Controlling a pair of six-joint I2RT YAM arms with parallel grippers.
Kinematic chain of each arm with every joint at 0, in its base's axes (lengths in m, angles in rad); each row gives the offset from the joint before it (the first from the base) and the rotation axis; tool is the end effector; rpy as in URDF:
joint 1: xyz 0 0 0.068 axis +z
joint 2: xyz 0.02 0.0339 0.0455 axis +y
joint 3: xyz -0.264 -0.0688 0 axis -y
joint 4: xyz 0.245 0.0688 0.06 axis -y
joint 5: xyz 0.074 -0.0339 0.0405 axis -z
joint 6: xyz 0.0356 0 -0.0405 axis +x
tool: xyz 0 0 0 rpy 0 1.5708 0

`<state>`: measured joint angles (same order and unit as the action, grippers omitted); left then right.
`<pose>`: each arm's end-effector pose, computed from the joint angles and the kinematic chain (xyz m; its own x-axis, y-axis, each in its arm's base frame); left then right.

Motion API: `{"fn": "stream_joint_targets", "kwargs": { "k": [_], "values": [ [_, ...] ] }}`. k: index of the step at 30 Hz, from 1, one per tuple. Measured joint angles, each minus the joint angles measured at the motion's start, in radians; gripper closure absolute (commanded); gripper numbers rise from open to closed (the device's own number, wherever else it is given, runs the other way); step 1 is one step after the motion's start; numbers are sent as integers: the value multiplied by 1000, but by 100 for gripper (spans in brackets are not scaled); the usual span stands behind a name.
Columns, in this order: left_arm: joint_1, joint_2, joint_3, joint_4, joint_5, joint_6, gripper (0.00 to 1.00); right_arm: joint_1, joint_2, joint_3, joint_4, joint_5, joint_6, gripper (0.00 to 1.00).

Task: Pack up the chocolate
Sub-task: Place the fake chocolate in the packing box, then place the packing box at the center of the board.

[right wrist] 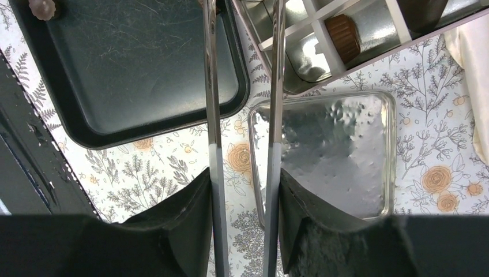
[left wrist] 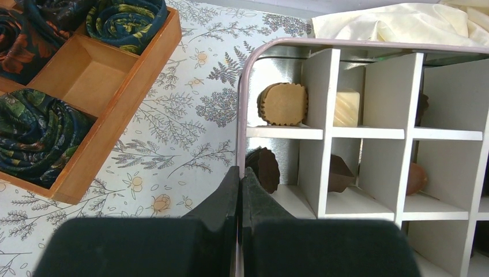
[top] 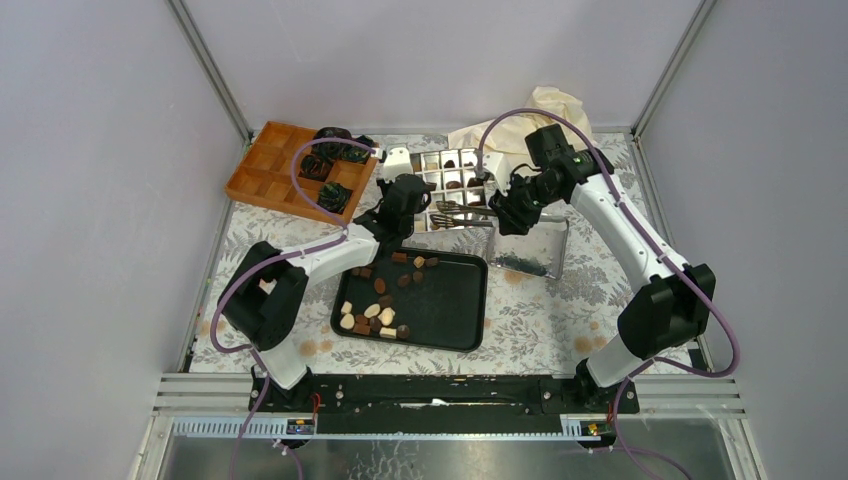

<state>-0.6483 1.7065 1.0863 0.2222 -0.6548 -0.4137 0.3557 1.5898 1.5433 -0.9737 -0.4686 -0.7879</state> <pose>0.3193 -0.2147 0.2419 -0.2955 -0.1761 -0.9390 -0.0954 0.9834 -0.1545 0.3018 0.1293 0.3359 -0.1862 -0.7439 -0.6419 -0.9417 0.3215 -0.0994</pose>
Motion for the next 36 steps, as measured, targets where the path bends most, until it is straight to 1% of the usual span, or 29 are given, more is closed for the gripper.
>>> {"fn": "stream_joint_targets", "kwargs": {
  "k": [2, 4, 5, 7, 11, 14, 18, 24, 29, 36],
  "values": [
    [0, 0, 0, -1, 0, 0, 100, 0, 0, -5, -1, -1, 0, 55],
    [0, 0, 0, -2, 0, 0, 100, -1, 0, -6, -1, -10, 6, 59],
    [0, 0, 0, -1, 0, 2, 100, -6, -1, -6, -1, -21, 10, 64],
    [0, 0, 0, 5, 0, 9, 100, -26, -4, -3, -10, -70, 21, 66],
    [0, 0, -40, 84, 0, 56, 100, -122, -23, 12, -23, -173, 42, 67],
    [0, 0, -86, 135, 1, 104, 100, -198, -71, 13, -29, -230, 53, 67],
    [-1, 0, -137, 208, 1, 181, 100, -257, -146, 12, -39, -315, 65, 67],
    [-22, -13, -235, 447, 3, 341, 100, -367, -219, -24, -37, -441, 88, 68],
    [-46, -36, -314, 643, 19, 475, 100, -436, -229, -74, -38, -499, 103, 67],
    [-52, -62, -344, 768, 47, 552, 100, -466, -237, -79, -39, -563, 106, 67]
  ]
}}
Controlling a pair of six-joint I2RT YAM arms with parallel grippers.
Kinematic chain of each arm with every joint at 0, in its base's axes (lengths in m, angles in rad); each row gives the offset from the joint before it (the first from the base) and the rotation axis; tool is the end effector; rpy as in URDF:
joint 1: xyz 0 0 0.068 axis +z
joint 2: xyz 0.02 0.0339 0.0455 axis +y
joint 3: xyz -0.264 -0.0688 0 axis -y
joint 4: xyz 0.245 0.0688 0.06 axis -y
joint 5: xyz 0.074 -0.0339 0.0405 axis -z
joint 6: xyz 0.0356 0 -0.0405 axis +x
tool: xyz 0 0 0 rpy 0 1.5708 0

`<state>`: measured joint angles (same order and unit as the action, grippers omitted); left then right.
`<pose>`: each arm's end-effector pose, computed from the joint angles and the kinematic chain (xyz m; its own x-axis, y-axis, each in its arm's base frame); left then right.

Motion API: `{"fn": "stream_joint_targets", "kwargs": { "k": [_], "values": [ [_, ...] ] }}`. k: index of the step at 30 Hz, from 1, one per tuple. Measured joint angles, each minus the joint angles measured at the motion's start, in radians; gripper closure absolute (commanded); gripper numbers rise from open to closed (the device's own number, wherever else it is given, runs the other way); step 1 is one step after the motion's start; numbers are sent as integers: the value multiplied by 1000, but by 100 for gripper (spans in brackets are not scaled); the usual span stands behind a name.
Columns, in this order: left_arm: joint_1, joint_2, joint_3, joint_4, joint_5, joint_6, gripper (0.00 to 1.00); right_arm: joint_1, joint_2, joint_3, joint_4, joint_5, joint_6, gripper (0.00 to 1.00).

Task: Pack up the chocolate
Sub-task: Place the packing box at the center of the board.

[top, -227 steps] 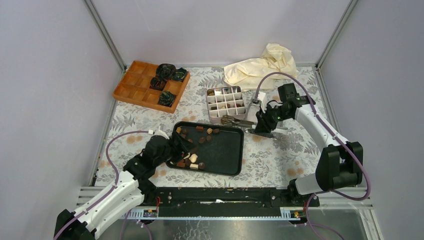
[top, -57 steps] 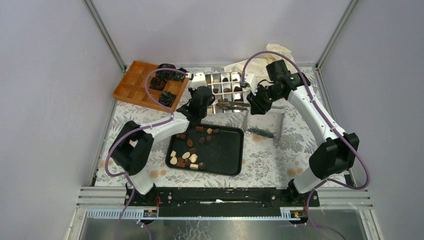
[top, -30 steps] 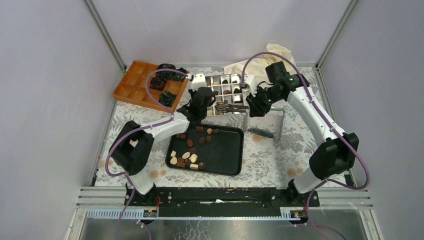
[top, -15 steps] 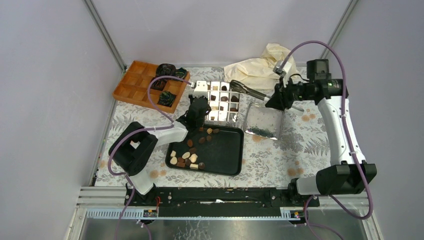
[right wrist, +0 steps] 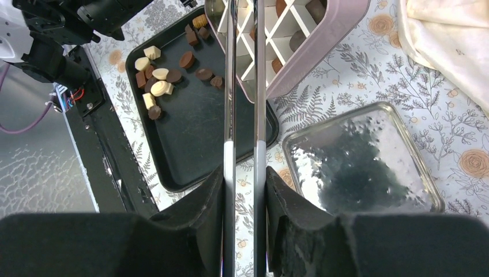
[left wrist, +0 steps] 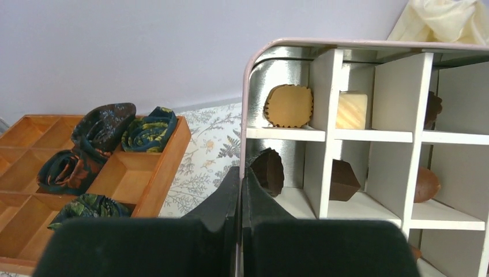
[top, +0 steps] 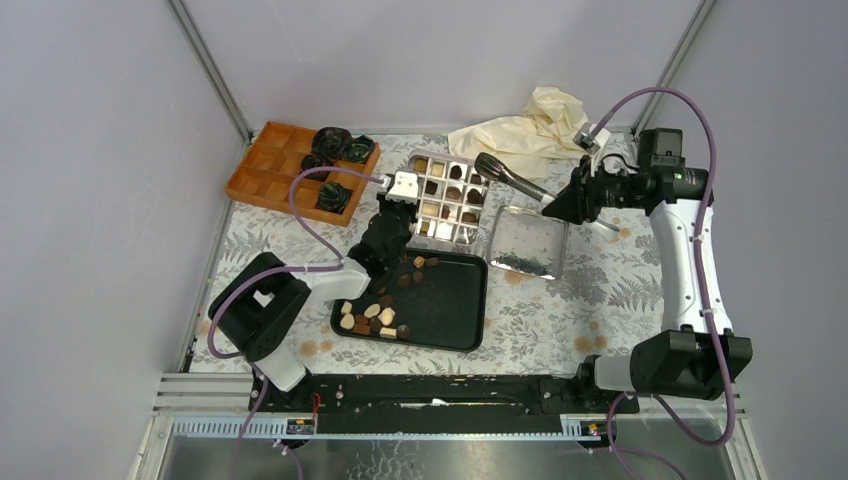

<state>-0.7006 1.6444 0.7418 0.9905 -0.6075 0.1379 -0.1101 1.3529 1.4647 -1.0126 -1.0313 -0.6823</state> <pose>0.2739 -0.2044 0.2307 0.0795 0.0806 -0.9936 0.0845 0.9926 0.0873 0.2588 0.0021 0.3859 -0.3063 -0.2920 -0.9060 -0.8585 0.4960 0.1304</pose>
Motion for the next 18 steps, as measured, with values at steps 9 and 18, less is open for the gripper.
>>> {"fn": "stream_joint_targets", "kwargs": {
  "k": [9, 18],
  "values": [
    [0, -3, -2, 19, 6, 3, 100, -14, -30, 0, -3, -50, -5, 67],
    [27, 45, 153, -284, 8, -195, 100, -16, -33, -16, -3, -62, -9, 67]
  ]
}}
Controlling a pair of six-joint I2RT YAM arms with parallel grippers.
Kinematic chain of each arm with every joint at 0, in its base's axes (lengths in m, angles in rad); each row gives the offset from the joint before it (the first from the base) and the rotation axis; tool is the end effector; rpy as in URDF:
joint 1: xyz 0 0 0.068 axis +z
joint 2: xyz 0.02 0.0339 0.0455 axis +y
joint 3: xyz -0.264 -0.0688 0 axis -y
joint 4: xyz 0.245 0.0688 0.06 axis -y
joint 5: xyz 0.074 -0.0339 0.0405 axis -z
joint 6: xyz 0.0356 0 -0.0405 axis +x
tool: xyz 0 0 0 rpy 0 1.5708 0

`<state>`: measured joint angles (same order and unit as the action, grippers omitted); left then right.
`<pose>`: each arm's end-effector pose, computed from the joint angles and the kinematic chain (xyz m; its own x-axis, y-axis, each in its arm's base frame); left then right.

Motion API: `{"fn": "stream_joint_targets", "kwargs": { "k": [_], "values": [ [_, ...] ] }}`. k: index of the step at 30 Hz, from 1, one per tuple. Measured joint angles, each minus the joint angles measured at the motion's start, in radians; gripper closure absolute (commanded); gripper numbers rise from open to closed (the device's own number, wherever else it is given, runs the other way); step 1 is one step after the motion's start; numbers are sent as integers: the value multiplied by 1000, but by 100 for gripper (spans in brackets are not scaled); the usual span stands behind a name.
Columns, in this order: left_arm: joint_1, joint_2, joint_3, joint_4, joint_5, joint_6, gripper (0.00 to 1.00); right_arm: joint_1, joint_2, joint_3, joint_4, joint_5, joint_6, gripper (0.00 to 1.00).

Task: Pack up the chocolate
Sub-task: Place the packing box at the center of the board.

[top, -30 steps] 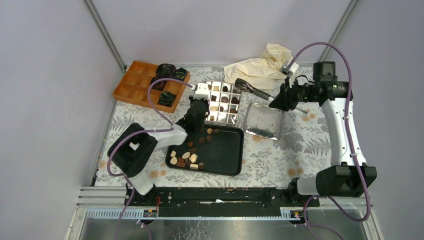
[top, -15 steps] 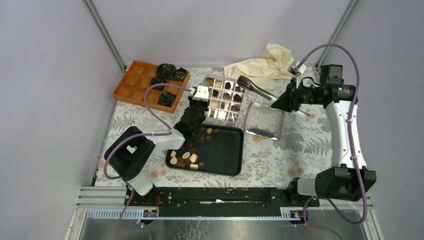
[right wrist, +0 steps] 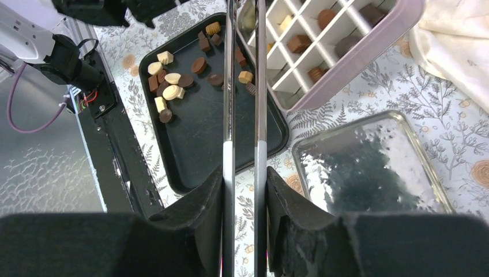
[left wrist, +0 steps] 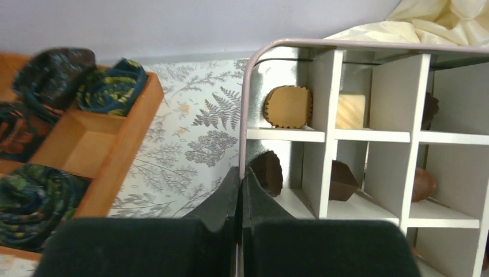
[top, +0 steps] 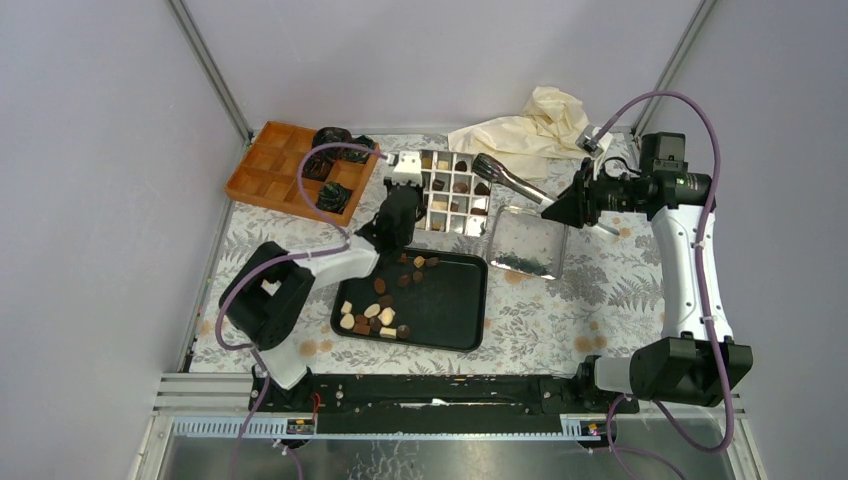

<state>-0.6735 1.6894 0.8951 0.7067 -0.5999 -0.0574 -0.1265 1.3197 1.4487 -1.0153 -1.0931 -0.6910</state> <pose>0.3007 -0.2143 0.2339 -0.0726 -0.0027 -0.9974 0.0712 0.9974 -0.0078 0.2488 0.0002 0.3902 -0.2742 -0.2605 -0.9257 -0.8743 0.4683 0.1272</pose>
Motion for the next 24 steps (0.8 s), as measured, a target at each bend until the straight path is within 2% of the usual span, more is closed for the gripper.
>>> {"fn": "stream_joint_targets", "kwargs": {
  "k": [7, 13, 18, 23, 24],
  "values": [
    [103, 135, 315, -496, 66, -313, 100, -1, -16, -43, 2, 4, 0, 67],
    [130, 238, 435, -747, 87, -414, 100, -1, -25, -61, 4, 11, 0, 66],
    [132, 328, 517, -872, 135, -451, 100, -2, -27, -92, 11, 13, -2, 66],
    [139, 396, 586, -917, 189, -470, 99, -2, -27, -126, 11, 21, -12, 65],
    [142, 404, 596, -924, 200, -473, 93, -3, -27, -130, 11, 23, -15, 65]
  ]
}}
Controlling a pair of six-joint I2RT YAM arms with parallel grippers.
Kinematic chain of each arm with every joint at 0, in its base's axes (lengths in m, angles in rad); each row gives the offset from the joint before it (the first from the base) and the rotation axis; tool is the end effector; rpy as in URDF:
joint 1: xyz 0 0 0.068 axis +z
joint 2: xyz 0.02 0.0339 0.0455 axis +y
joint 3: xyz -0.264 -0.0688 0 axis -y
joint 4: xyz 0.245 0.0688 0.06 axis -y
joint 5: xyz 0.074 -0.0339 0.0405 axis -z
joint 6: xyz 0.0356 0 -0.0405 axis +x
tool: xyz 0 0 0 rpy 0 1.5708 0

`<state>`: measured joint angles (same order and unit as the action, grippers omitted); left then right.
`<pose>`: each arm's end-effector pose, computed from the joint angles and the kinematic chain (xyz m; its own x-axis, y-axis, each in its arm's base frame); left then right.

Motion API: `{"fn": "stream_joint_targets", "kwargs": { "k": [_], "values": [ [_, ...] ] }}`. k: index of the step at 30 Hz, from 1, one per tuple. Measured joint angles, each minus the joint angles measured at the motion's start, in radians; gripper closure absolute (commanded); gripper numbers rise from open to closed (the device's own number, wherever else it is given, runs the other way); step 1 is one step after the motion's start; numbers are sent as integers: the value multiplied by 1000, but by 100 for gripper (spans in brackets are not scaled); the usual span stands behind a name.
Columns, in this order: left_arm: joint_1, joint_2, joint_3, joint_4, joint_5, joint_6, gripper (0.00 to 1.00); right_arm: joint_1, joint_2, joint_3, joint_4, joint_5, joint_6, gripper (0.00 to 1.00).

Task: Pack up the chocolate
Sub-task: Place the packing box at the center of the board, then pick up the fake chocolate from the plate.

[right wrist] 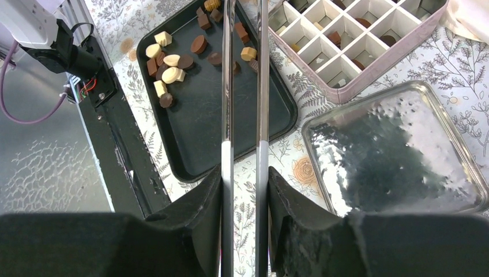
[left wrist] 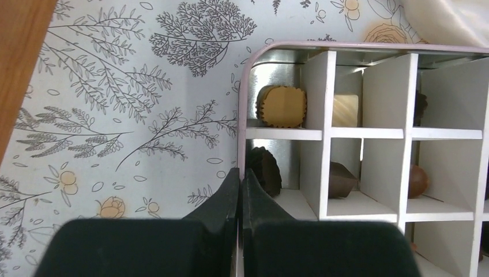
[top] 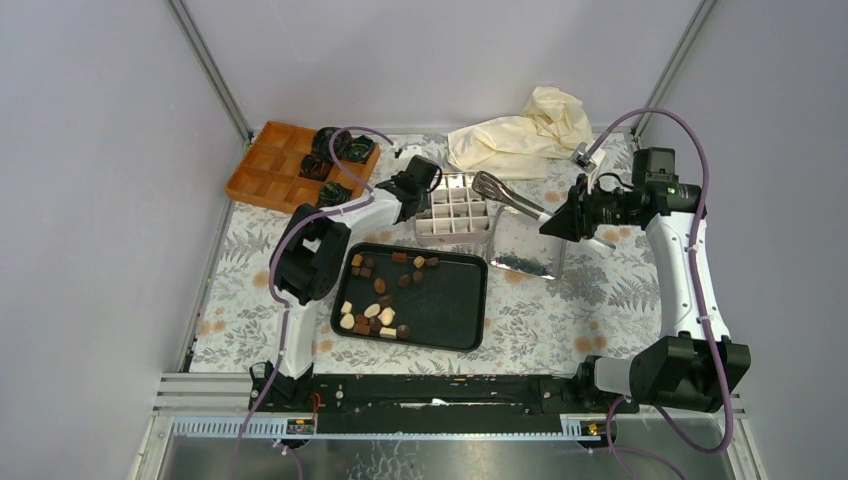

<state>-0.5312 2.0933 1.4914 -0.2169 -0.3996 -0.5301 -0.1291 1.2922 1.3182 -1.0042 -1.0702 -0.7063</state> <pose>0.4042 -0.2214 0.1750 -0.6634 -0.1505 -0.7330 -0.1135 0.9885 -0.1002 0.2436 -0.0001 0.3581 -0.3505 -0.2686 -0.8972 -0.8565 0.4794 0.1911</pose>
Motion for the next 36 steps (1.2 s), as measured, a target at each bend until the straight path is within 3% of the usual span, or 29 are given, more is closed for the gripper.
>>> {"fn": "stream_joint_targets", "kwargs": {
  "k": [5, 11, 18, 21, 26, 36],
  "values": [
    [17, 13, 18, -8, 44, -24, 56, 0, 0, -6, -10, 10, -29, 63],
    [37, -30, 8, -2, 79, -56, 28, 42, 39, -5, -59, 46, -117, 61],
    [84, -383, -201, 89, 148, -34, 4, 273, 53, -88, -14, 216, -188, 55],
    [100, -577, -320, 145, 174, 3, 1, 366, 53, -154, 26, 281, -204, 49],
    [110, -868, -540, 154, 215, 18, 1, 476, 64, -217, 83, 389, -230, 48],
    [128, -1327, -951, 56, 248, -106, 1, 558, 183, -217, 198, 518, -217, 48]
  ]
}}
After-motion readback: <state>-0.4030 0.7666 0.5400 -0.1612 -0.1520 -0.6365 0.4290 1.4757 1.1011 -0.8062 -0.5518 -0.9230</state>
